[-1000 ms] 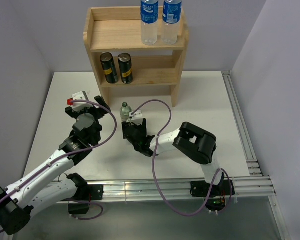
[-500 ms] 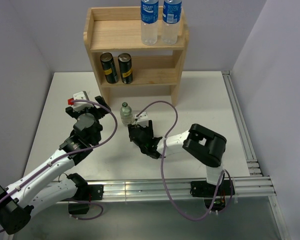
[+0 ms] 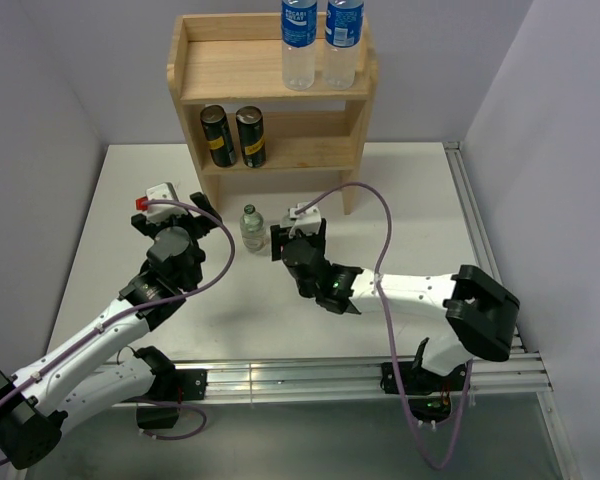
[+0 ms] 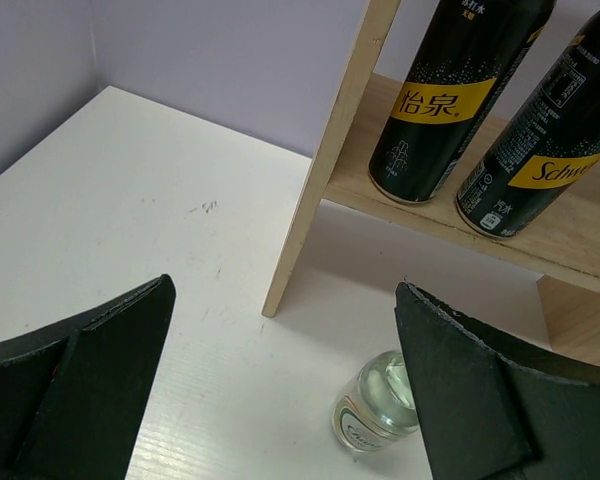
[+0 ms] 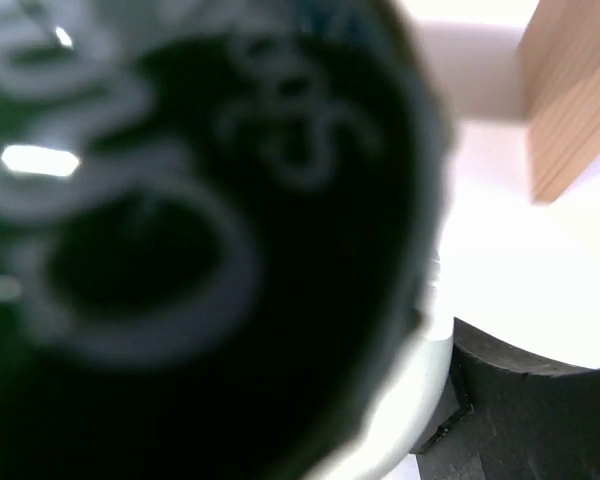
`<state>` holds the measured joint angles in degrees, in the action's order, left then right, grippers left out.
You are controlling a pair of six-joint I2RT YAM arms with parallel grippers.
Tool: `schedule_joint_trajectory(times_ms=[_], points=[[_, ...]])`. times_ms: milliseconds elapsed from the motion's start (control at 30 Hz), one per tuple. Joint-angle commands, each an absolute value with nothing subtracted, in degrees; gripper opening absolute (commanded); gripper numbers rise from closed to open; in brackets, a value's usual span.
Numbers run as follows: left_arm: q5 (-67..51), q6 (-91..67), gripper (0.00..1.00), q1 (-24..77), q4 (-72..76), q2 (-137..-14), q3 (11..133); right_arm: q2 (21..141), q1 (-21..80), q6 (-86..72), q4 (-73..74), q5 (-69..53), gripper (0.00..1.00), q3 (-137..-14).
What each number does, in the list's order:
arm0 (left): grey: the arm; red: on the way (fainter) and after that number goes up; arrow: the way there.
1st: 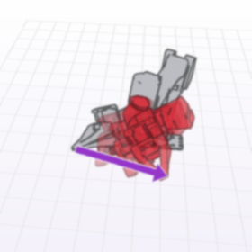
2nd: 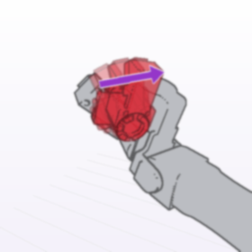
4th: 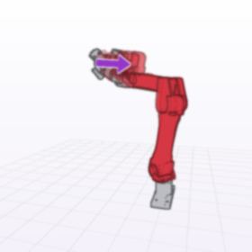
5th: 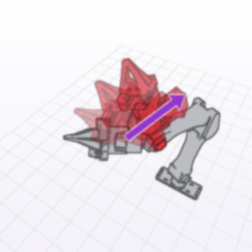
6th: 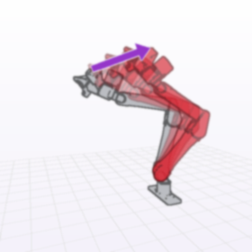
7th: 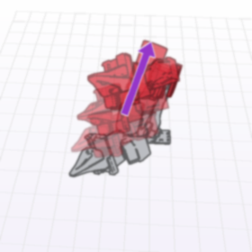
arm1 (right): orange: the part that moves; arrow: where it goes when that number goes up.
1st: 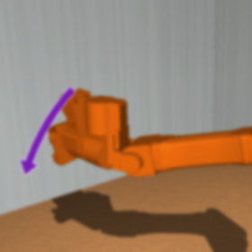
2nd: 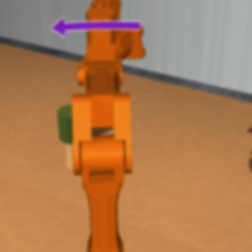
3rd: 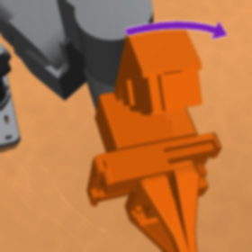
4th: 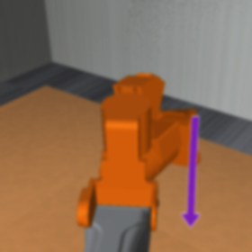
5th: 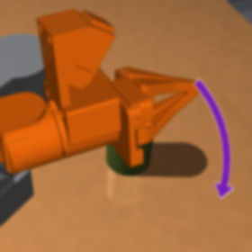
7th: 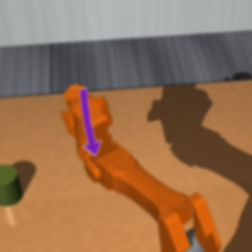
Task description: Place and organize the beverage onto the shelf
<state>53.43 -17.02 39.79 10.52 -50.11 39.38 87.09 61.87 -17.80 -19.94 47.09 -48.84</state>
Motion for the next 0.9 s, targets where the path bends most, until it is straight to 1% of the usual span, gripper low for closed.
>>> schedule_joint_trajectory(times_ms=[0,267,600,867], points=[[52.91,-16.17,0.99,39.99,12.75,-49.4,38.85,80.78,61.26,-12.23,-23.56,52.03,0.0,-55.01],[52.82,-16.26,0.99,39.99,12.22,-48.34,38.59,79.63,54.68,-6.25,-21.62,49.93,0.0,-63.1],[53.0,-15.91,0.99,40.08,12.39,-47.46,38.06,84.98,45.28,-1.23,-19.34,46.06,0.0,-75.22],[53.44,-15.56,0.99,39.99,12.74,-47.55,37.88,89.38,40.96,-1.23,-18.02,44.29,0.0,-80.15]])
